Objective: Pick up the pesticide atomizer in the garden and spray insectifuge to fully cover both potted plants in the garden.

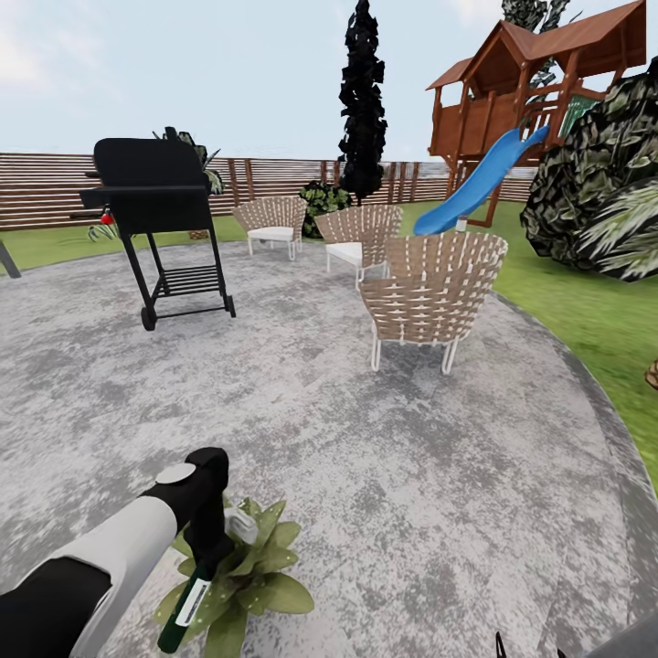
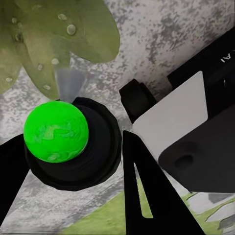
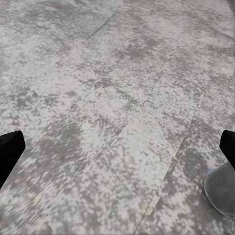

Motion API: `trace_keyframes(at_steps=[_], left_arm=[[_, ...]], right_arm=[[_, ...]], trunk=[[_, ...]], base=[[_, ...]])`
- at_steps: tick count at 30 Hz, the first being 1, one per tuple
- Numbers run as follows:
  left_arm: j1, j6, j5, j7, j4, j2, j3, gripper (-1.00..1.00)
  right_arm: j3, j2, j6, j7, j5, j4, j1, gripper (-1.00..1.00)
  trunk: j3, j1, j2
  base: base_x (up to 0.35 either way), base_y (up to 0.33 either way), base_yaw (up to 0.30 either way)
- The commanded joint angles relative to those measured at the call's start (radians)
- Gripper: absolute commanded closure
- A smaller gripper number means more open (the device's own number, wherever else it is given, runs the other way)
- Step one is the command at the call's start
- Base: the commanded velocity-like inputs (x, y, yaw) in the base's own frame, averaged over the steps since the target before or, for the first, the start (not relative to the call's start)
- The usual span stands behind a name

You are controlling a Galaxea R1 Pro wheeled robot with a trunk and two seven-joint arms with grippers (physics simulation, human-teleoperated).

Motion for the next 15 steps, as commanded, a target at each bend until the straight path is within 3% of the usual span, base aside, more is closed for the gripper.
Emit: trace_keyframes(at_steps=[1, 12, 15], left_arm=[[-0.001, 0.011, -0.009, -0.010, -0.003, 0.001, -0.002, 1.00], [0.007, 0.007, -0.018, -0.010, -0.007, -0.003, -0.004, 1.00], [0.010, 0.005, -0.059, -0.011, -0.006, -0.004, -0.005, 1.00]], right_arm=[[-0.004, 0.000, -0.003, -0.007, 0.011, 0.001, -0.001, -1.00], [-0.004, 0.000, -0.003, -0.007, 0.011, 0.002, -0.001, -1.00], [-0.004, 0.000, -0.003, -0.007, 0.011, 0.002, -0.001, -1.00]], trunk=[[-0.001, 0.000, 0.000], [-0.001, 0.000, 0.000], [-0.001, 0.000, 0.000]], base=[[0.000, 0.000, 0.004], [0.000, 0.000, 0.000], [0.000, 0.000, 0.000]])
